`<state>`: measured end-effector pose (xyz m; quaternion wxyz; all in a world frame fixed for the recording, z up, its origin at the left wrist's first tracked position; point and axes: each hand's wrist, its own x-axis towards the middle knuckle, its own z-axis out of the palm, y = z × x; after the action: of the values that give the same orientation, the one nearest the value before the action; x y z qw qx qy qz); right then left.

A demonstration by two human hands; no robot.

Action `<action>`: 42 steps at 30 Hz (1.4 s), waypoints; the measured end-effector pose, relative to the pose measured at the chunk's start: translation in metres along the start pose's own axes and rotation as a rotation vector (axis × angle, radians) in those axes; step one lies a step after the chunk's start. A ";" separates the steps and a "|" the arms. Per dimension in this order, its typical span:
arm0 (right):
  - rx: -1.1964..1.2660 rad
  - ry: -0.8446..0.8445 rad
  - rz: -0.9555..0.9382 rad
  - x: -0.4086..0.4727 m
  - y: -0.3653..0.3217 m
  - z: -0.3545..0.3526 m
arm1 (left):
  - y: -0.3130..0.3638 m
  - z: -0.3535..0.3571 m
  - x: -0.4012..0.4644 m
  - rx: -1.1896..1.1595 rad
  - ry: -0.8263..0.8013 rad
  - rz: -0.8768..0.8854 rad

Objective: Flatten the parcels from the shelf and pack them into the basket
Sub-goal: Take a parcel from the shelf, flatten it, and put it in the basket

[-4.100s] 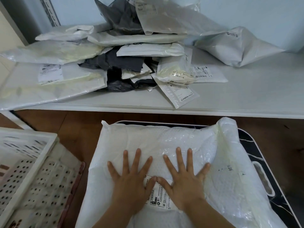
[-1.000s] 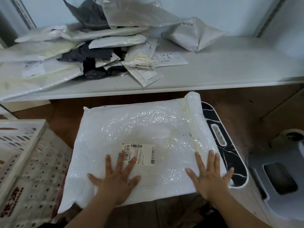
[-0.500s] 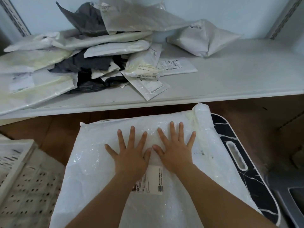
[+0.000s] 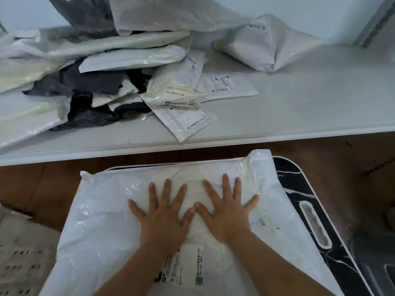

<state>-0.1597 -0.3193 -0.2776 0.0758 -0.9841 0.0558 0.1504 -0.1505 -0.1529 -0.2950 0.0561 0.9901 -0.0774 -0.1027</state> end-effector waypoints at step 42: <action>-0.059 -0.064 -0.079 -0.160 -0.052 0.051 | -0.088 -0.014 -0.128 -0.084 -0.211 -0.474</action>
<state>-0.3193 -0.2458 -0.2695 0.0543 -0.9821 0.0103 0.1801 -0.2591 -0.0440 -0.2676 0.0632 0.9612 0.1558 -0.2186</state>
